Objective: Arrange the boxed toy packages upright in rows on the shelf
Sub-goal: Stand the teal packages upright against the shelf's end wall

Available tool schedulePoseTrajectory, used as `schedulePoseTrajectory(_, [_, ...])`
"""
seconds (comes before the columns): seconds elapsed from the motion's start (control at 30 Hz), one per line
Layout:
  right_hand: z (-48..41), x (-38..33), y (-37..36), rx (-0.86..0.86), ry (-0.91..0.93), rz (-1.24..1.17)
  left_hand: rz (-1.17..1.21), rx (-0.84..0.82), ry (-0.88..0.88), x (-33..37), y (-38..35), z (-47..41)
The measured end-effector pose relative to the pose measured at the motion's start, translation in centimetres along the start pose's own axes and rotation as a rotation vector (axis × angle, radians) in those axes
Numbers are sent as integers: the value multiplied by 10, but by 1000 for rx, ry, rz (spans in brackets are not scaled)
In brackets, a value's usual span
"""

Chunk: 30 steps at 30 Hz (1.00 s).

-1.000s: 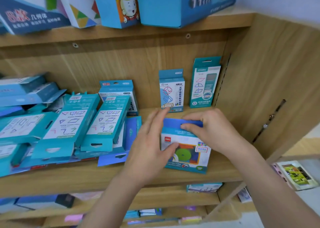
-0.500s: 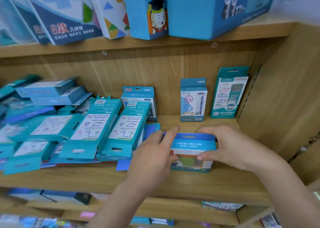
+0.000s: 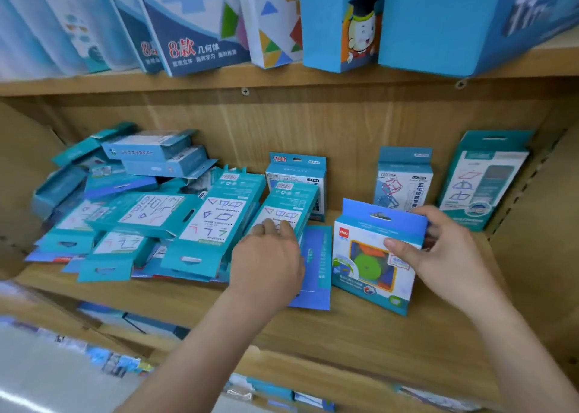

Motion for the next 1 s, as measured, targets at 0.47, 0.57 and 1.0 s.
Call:
schedulePoseTrajectory(0.47, [-21, -23, -3, -428, 33, 319, 310, -155, -236, 1, -27, -36])
schedulePoseTrajectory(0.57, [-25, -34, 5, -413, 57, 105, 793, -112, -262, 1, 2, -32])
schedulePoseTrajectory(1.0, [-111, -55, -32, -313, 411, 725, 647, 1, -498, 56, 31, -53])
Point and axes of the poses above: each hand's wrist, its own z-axis away from the middle knuckle, its own y-axis out of the back of the hand, x = y × z, the point moved 7 cm from there along -z, towards the middle knuckle, and after that the axes turned 4 degrees about -z, right-handed, at the moved point
